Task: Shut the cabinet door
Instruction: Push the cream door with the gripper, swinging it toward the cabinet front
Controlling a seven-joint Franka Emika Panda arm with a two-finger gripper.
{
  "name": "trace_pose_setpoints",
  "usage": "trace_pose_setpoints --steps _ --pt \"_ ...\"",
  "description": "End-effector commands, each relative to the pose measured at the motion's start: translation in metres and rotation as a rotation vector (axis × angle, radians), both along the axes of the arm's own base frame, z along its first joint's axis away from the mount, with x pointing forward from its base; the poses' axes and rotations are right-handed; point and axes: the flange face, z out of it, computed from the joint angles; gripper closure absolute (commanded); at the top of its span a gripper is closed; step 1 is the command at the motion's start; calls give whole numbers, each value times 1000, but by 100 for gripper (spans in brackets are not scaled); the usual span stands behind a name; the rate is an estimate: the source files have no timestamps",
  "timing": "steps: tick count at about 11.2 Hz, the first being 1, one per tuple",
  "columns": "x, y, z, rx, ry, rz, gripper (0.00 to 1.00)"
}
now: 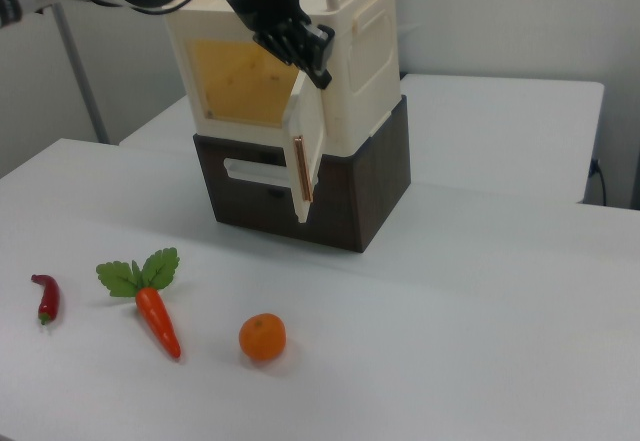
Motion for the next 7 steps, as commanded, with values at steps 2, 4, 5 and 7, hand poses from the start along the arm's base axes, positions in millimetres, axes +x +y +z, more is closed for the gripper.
trace_pose_setpoints --steps 2,4,5,7 --pt "8 20 -17 78 8 17 99" --pt "14 51 -16 143 -7 22 99" --pt "17 67 -16 155 -7 28 99" --pt "27 103 -27 171 10 56 99"
